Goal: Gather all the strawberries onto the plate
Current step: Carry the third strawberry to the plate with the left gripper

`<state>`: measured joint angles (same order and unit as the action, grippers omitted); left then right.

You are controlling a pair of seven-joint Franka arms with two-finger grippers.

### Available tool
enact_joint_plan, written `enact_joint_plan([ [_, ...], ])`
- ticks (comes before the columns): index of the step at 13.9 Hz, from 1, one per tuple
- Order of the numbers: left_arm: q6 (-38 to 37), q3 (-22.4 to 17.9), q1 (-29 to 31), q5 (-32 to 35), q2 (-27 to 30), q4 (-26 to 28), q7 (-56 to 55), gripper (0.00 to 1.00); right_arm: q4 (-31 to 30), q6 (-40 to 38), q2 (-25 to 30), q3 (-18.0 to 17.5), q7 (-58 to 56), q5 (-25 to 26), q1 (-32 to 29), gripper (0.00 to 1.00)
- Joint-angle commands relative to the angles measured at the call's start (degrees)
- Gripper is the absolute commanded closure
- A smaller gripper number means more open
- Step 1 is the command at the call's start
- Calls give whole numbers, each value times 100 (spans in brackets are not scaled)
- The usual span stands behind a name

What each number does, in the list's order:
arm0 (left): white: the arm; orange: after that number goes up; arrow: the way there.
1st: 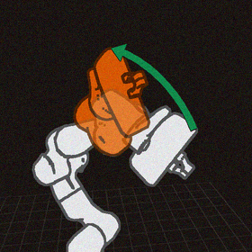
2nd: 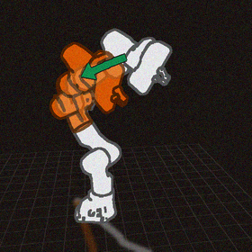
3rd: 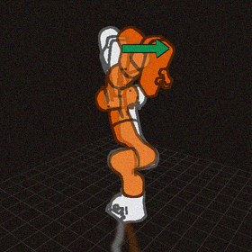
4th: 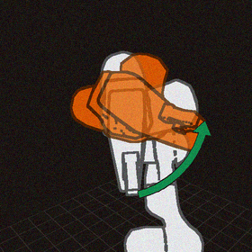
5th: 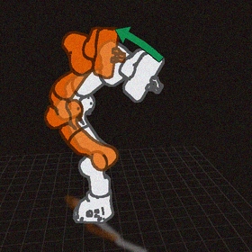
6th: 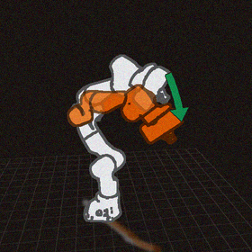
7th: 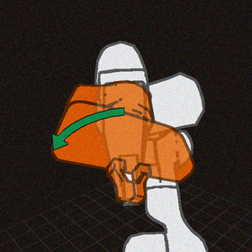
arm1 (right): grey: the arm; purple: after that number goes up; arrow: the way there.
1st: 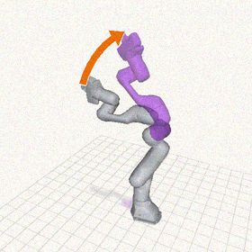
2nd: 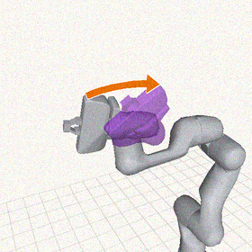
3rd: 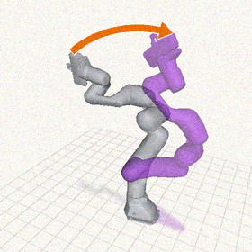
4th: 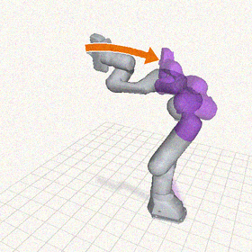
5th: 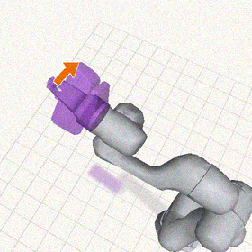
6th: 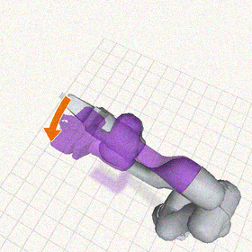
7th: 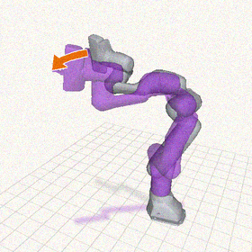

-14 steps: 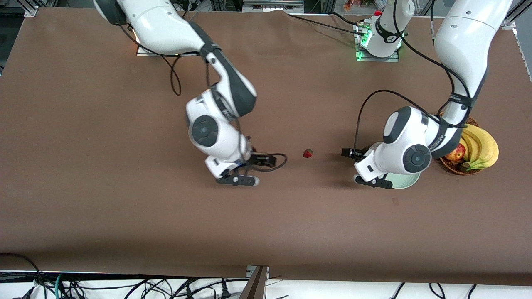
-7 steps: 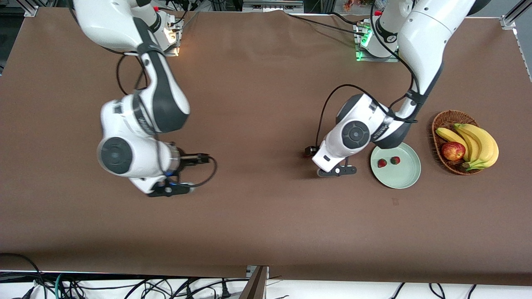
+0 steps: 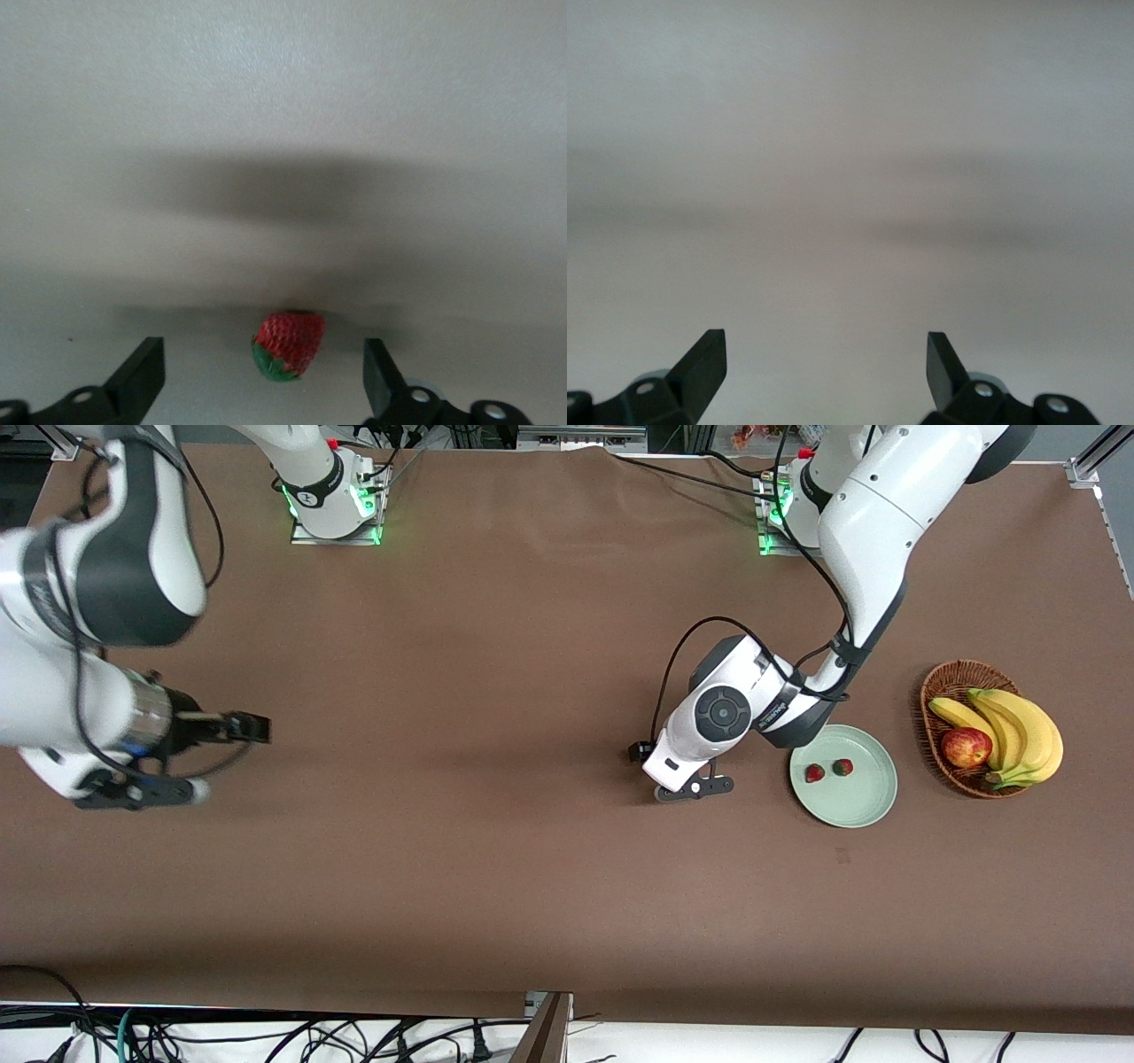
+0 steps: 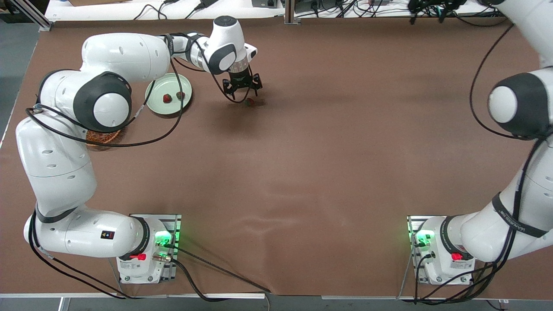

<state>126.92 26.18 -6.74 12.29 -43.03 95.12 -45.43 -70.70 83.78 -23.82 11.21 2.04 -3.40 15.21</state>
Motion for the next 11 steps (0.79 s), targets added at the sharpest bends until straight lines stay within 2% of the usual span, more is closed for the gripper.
enact_joint_plan([
  [1, 53, -51, -64, 151, -13, 7, -62, 17, -1155, 77, 1193, -479, 68, 454, -333, 0],
  [4, 53, -60, -160, 308, -100, 7, -53, 29, -1708, -116, 1844, -952, 69, 454, -816, 0],
  [5, 70, -52, -161, 475, -118, 7, -53, 40, -1850, -221, 1994, -1102, 51, 489, -922, 0],
  [7, 79, -51, -170, 511, -118, -11, -53, 53, -1851, -494, 2231, -1130, -10, 481, -1159, 0],
  [8, 79, -51, -178, 511, -153, -28, -53, 63, -1860, -503, 2363, -1138, -28, 454, -1282, 0],
  [10, 88, -51, -179, 511, -180, -28, -62, 70, -1860, -520, 2460, -1130, 16, 454, -1389, 0],
  [11, 79, -51, -179, 511, -180, -28, -62, 81, -1860, -494, 2487, -1130, 16, 472, -1485, 0],
])
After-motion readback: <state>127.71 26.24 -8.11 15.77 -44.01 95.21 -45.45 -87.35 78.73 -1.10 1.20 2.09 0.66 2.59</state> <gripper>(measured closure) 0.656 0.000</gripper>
